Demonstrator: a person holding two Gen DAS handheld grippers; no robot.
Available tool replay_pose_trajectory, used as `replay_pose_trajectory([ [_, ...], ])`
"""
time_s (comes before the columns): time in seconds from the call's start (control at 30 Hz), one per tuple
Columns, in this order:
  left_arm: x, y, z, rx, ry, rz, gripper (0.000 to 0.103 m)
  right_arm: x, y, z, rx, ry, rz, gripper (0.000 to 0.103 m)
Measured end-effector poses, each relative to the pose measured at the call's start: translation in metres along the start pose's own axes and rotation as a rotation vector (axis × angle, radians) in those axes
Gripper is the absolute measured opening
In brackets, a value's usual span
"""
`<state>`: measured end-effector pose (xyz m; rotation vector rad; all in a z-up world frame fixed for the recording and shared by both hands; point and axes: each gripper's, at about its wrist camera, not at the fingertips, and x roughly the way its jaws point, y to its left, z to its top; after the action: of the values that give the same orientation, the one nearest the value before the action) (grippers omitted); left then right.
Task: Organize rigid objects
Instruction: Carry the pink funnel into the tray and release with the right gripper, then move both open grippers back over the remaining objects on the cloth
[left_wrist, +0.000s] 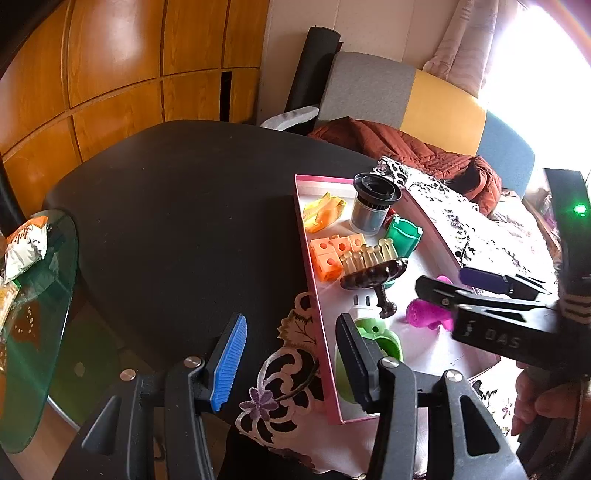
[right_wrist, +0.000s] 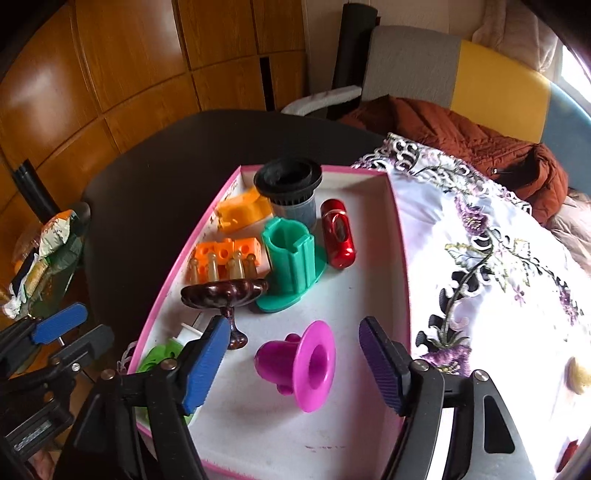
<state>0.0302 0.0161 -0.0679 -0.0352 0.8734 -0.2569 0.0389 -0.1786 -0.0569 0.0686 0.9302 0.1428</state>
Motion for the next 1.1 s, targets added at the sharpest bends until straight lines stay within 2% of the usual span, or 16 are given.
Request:
replay_pose_trajectory([
  [0.37,-0.006,-0.01,0.0,0.032,-0.009,-0.003,0.051,-0.04,-0.012,-0.008,0.009,-0.109,-0.041,0.085],
  [0.7,-0.018,-0.024,-0.001,0.084,-0.039,-0.008,0.051,-0.065,-0.018,-0.016,0.012,-0.167,-0.069,0.092],
  [1.1,-0.024,-0.043,-0.004,0.149,-0.047,-0.018,0.051,-0.086,-0.074,-0.032,0.109,-0.176,-0.155,0.092],
])
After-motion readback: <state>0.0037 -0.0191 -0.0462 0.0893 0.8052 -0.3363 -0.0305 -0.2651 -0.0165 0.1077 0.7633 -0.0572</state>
